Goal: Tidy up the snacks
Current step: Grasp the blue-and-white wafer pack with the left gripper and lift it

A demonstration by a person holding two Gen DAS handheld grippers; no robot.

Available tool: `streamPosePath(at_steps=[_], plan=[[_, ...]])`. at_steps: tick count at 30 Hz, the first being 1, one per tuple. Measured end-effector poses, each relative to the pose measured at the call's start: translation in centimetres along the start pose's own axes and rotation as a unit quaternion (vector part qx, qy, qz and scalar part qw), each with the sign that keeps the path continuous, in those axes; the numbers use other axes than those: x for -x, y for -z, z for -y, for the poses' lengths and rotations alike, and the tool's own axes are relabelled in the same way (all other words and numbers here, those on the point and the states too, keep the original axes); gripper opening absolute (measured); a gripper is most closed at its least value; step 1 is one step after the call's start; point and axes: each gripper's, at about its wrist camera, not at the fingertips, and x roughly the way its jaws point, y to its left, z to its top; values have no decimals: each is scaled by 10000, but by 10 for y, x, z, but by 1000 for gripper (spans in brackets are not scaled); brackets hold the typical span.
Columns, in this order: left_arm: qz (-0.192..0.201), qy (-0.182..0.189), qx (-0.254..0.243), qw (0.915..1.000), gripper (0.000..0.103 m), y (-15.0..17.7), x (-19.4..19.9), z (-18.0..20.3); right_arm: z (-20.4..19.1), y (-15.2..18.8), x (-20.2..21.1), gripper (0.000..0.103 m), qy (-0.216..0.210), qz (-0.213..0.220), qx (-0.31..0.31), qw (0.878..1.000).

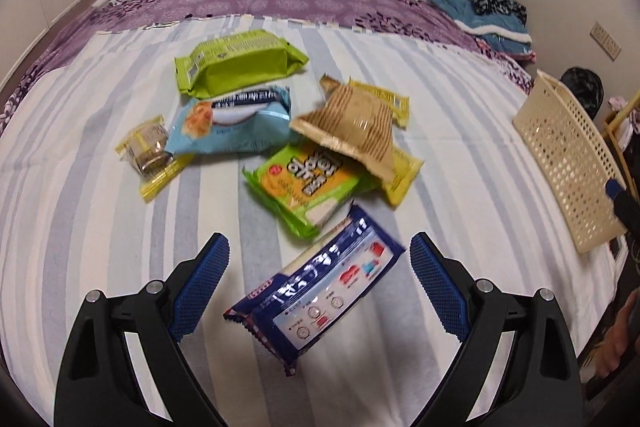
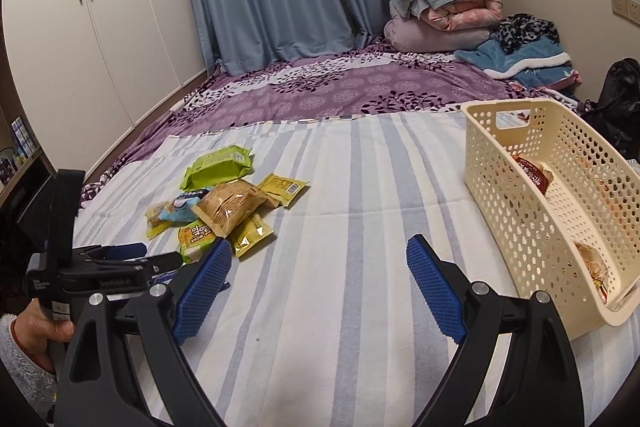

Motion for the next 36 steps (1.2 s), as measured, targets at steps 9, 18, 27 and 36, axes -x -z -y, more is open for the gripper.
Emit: streamPosePath(at_steps=[9, 18, 27, 36], plan=[[-220, 74, -398, 9989, 93, 15, -23, 4, -6, 5, -4, 89, -37, -138, 74, 9999], [-185, 31, -327, 9993, 85, 23, -29, 2, -10, 6, -11, 89, -59, -242, 99, 9996], [-182, -128, -429, 9988, 77, 38, -21, 18, -14, 8, -15, 89, -90, -297, 121, 9994], [-205, 146, -486, 9985, 63, 39, -19, 33, -17, 9, -17, 89, -129, -333, 170, 9992]])
